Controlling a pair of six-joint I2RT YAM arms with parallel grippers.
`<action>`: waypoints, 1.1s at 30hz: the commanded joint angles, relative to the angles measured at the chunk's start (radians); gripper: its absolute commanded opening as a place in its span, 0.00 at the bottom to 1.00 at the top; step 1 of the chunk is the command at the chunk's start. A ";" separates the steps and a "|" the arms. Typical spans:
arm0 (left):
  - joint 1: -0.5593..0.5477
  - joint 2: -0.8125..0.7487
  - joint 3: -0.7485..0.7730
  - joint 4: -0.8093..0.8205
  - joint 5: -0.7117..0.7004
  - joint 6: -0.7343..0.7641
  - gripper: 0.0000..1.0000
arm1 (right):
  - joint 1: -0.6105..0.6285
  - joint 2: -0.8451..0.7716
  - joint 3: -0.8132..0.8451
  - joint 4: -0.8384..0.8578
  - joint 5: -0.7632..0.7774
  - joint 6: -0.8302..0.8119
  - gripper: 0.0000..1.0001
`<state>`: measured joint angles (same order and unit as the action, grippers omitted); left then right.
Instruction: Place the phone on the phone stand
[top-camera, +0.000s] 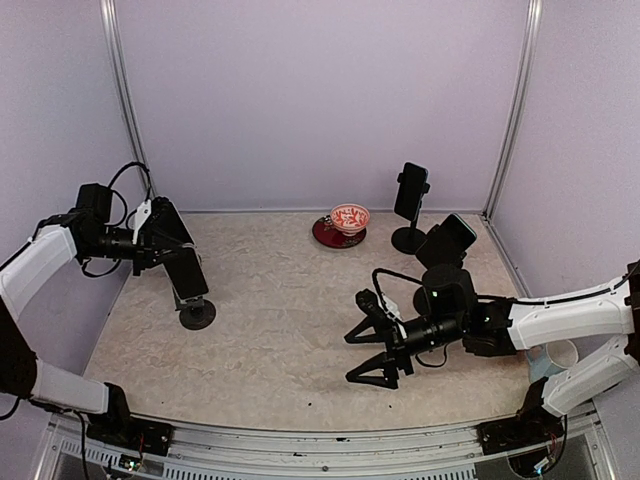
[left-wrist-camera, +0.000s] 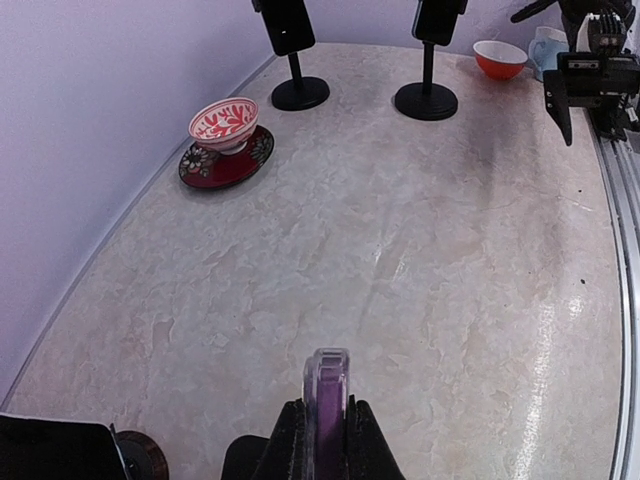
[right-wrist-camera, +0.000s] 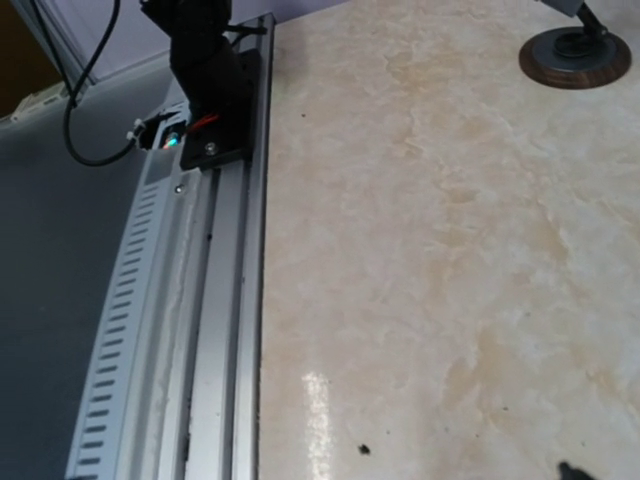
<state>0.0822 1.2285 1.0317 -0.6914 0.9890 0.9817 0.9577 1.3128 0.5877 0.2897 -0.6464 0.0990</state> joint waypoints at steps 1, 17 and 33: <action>0.009 0.028 0.063 -0.019 0.044 0.047 0.00 | -0.013 0.000 -0.020 0.040 -0.026 0.013 1.00; 0.012 0.021 0.020 -0.010 -0.077 0.012 0.00 | -0.013 0.019 -0.016 0.045 -0.041 0.015 1.00; 0.014 0.030 0.002 -0.005 -0.085 -0.004 0.00 | -0.014 0.018 -0.018 0.040 -0.039 0.010 1.00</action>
<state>0.0883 1.2694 1.0462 -0.7258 0.9092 0.9909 0.9569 1.3258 0.5804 0.3092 -0.6769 0.1062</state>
